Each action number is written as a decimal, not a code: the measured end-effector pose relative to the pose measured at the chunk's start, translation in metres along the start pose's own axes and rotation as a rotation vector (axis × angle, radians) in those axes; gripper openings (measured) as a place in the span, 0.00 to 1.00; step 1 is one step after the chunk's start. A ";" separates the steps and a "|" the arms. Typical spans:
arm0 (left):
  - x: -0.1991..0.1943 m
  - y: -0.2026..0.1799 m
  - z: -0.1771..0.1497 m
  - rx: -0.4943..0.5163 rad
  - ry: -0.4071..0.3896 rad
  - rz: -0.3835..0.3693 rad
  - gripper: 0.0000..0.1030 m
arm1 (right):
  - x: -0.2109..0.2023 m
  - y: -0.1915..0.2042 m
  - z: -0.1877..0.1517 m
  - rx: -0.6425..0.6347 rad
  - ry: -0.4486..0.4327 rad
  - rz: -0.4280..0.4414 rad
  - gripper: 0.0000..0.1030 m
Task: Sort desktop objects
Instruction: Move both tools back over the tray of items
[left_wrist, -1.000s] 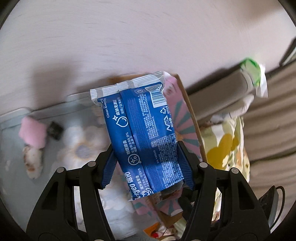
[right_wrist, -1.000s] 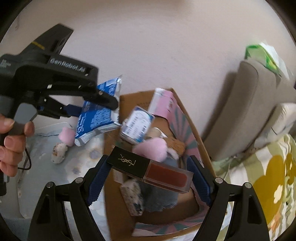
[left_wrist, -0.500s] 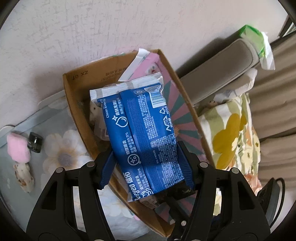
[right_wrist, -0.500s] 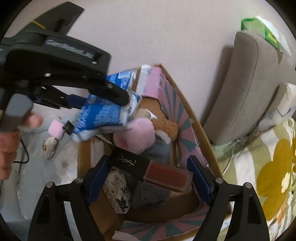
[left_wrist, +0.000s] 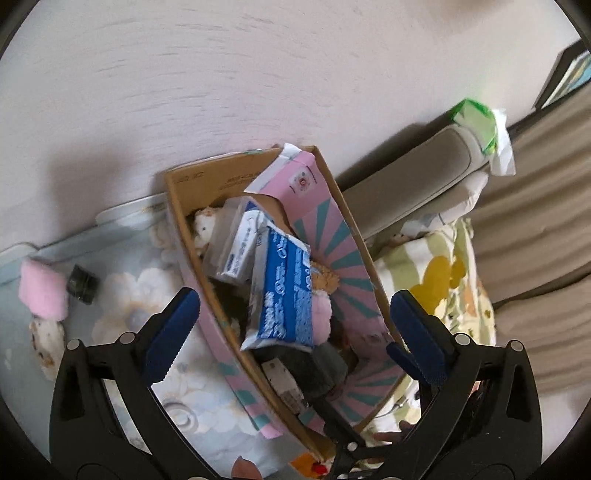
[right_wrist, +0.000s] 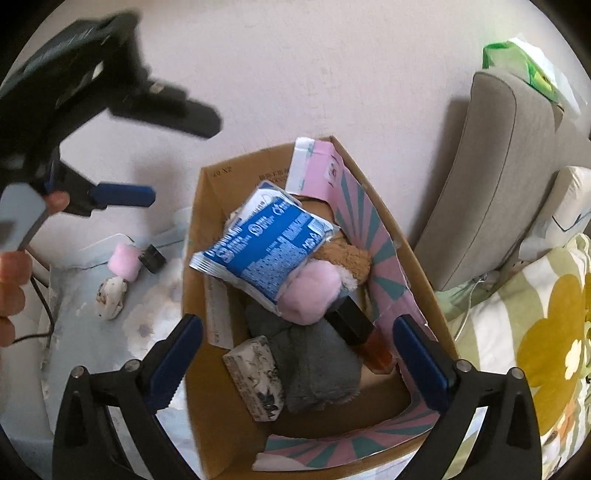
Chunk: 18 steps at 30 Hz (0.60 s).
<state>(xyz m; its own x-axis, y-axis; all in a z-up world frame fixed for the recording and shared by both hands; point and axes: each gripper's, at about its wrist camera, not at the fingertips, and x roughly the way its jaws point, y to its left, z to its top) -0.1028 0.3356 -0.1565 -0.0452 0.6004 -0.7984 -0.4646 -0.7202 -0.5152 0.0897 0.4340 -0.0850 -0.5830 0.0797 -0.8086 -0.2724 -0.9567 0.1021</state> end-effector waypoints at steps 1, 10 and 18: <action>-0.009 0.005 -0.003 -0.003 -0.009 0.000 1.00 | -0.004 0.003 0.002 -0.001 -0.009 0.004 0.99; -0.081 0.044 -0.027 0.028 -0.104 0.044 1.00 | -0.037 0.037 0.014 -0.112 -0.041 -0.045 0.99; -0.136 0.073 -0.043 0.063 -0.192 0.139 1.00 | -0.070 0.063 0.023 -0.154 -0.130 0.008 0.99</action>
<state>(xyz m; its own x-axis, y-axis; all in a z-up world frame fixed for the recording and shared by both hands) -0.0925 0.1865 -0.0985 -0.2767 0.5565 -0.7835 -0.4960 -0.7810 -0.3795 0.0953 0.3744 -0.0086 -0.6812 0.0979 -0.7255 -0.1528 -0.9882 0.0101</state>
